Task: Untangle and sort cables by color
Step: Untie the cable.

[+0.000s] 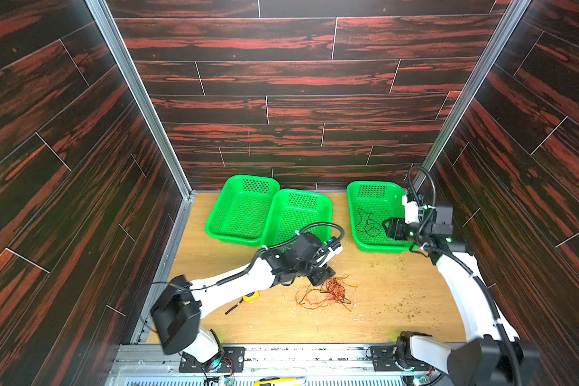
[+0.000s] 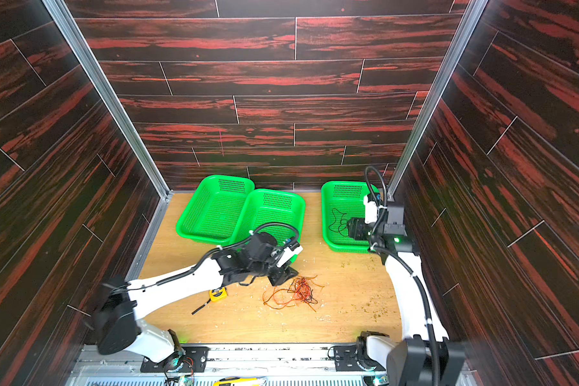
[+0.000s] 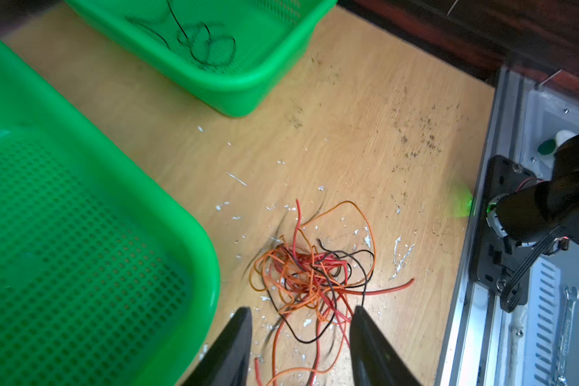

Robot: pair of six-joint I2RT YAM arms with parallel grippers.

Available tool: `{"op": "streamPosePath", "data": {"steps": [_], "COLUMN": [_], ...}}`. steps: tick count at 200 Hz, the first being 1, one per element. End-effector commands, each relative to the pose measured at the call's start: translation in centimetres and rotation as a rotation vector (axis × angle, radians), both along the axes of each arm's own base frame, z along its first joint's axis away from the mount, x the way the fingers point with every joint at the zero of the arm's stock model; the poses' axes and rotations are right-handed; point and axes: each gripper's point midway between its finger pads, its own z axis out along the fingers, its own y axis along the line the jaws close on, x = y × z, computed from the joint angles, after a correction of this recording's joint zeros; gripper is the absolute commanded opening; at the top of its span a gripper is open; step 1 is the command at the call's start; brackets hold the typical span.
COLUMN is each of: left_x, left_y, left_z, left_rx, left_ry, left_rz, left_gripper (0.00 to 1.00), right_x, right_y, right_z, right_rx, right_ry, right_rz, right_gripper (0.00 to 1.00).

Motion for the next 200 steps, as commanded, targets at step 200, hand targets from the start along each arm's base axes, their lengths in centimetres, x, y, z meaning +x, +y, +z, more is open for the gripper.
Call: {"op": "streamPosePath", "data": {"steps": [200], "left_x": [-0.8], "left_y": [-2.5], "left_z": [-7.7], "left_rx": [0.311], "left_ry": [0.112], "left_rz": [0.088], "left_gripper": [0.37], "right_x": [-3.9], "right_y": [2.6], "right_z": [-0.5], "right_rx": [0.115], "right_ry": [0.031], "right_rz": [0.085], "right_gripper": [0.68]}}
